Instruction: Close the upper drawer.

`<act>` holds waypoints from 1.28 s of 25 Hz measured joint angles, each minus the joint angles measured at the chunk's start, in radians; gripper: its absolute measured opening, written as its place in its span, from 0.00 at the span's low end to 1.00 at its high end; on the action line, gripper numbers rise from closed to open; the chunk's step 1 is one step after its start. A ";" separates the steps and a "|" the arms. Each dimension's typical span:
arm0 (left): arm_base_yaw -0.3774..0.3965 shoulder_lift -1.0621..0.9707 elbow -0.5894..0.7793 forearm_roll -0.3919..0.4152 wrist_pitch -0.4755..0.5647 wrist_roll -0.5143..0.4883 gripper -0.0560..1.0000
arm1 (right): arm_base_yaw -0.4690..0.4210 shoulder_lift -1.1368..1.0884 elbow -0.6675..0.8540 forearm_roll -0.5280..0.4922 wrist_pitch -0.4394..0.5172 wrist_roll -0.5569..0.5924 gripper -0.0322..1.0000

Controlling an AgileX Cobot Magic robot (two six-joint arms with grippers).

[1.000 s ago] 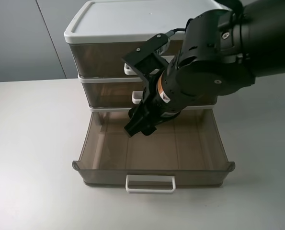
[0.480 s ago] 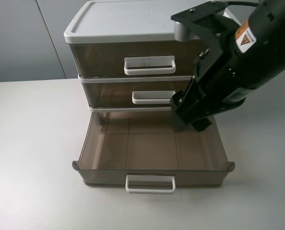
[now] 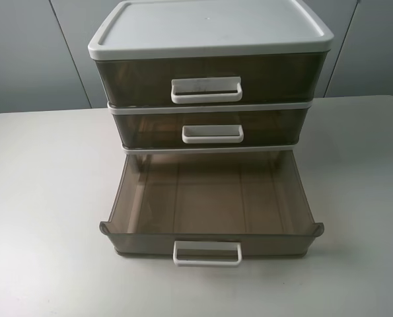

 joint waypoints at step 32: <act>0.000 0.000 0.000 0.000 0.000 0.000 0.76 | -0.090 -0.990 0.472 0.027 -0.100 -0.036 0.52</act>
